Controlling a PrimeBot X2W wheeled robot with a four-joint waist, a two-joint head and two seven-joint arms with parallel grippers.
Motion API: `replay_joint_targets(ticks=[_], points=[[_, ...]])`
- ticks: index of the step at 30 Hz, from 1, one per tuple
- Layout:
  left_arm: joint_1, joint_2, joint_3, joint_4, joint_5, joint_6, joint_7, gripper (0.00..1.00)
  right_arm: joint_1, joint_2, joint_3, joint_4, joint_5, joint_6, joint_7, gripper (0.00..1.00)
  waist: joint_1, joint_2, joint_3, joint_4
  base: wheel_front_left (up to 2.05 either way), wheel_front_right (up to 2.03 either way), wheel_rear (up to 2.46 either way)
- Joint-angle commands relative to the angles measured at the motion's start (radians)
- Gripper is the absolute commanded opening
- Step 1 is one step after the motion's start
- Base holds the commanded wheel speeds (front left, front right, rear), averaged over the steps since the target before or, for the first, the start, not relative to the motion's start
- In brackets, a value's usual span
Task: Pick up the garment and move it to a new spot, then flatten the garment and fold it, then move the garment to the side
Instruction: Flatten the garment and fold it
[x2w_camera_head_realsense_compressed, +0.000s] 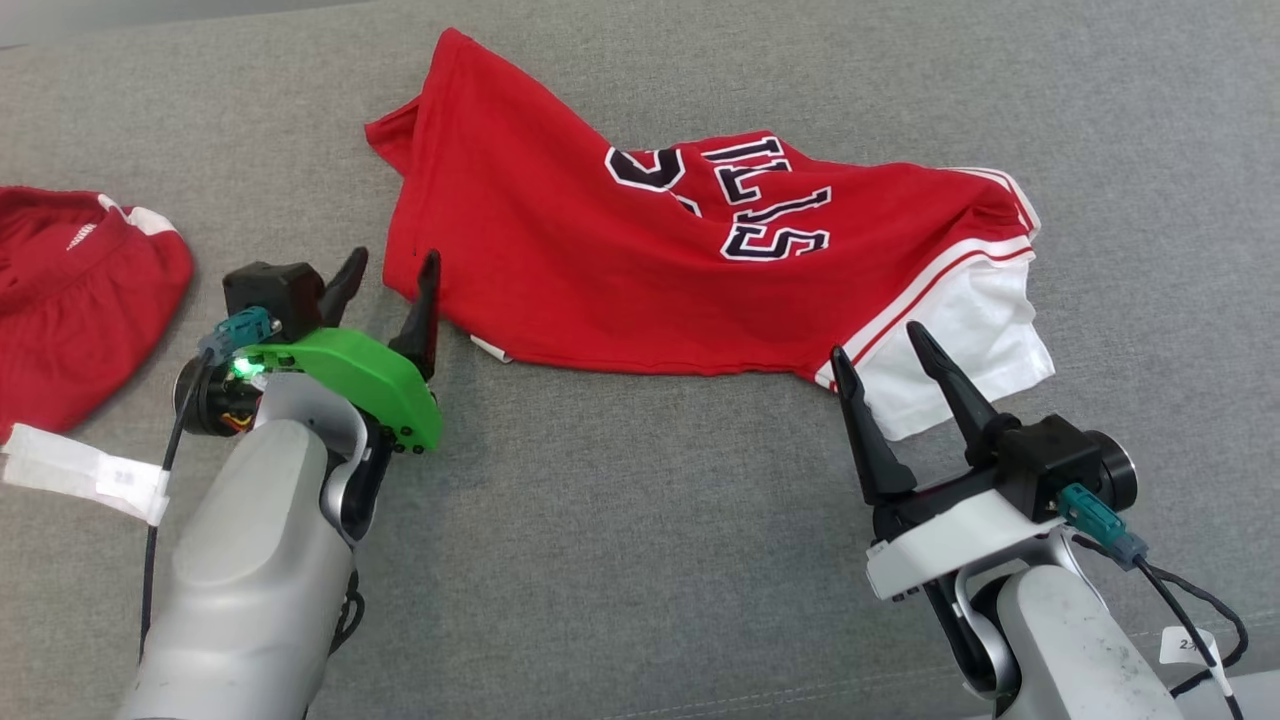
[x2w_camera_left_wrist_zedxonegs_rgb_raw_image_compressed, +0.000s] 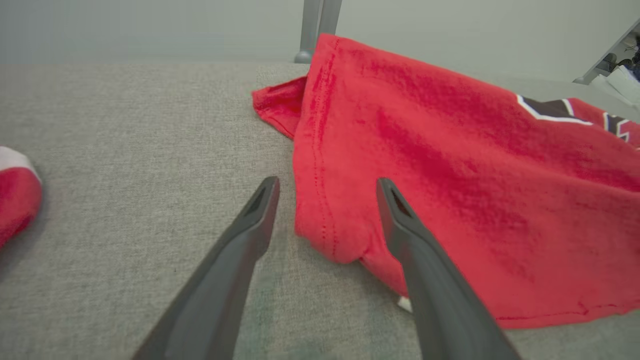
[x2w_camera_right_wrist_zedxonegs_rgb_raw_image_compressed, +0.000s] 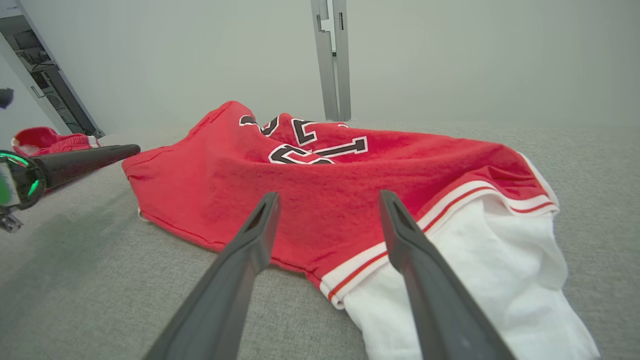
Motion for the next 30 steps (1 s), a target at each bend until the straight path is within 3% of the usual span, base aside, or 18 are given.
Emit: replay_joint_targets(ticks=[1,12,13,14,15,16,25,30], points=[[0.018,0.020,-0.018,-0.007,-0.026,-0.003,0.018,1.00,0.007,-0.001,0.000,-0.003,0.004,-0.001,-0.006,1.00,0.0000,0.0000,0.005,-0.011,0.00,0.00,0.00],[-0.026,0.061,-0.077,0.021,-0.139,-0.003,0.102,0.98,-0.003,0.004,-0.004,-0.001,-0.001,-0.001,-0.012,1.00,0.0000,0.0000,0.030,-0.041,0.00,0.00,0.00],[-0.029,0.066,-0.086,0.021,-0.144,-0.003,0.104,0.59,-0.004,0.004,-0.004,0.000,-0.001,-0.001,-0.012,1.00,0.0000,0.0000,0.030,-0.043,0.00,0.00,0.00],[-0.031,0.069,-0.097,0.018,-0.152,-0.003,0.110,0.28,-0.004,0.005,-0.003,0.001,-0.001,-0.001,-0.013,1.00,0.0000,0.0000,0.030,-0.044,0.00,0.00,0.00],[-0.033,0.072,-0.105,0.017,-0.154,-0.003,0.114,0.05,-0.004,0.005,-0.002,0.003,0.000,-0.001,-0.013,1.00,0.0000,0.0000,0.029,-0.045,0.00,0.00,0.00],[-0.034,0.076,-0.121,0.014,-0.158,-0.003,0.125,0.00,-0.004,0.006,-0.001,0.005,0.000,-0.001,-0.014,1.00,0.0000,0.0000,0.028,-0.046,0.00,0.00,0.00],[-0.031,0.091,-0.150,-0.012,-0.174,-0.001,0.051,0.00,0.005,0.007,-0.003,0.020,0.000,-0.001,-0.019,1.00,0.0000,0.0000,-0.008,-0.026,0.00,0.00,0.00],[0.034,0.076,-0.143,-0.087,-0.180,0.035,0.000,0.00,0.027,0.000,-0.015,0.020,-0.001,-0.001,-0.015,1.00,0.0000,0.0000,-0.041,0.016,0.00,0.00,0.00]])
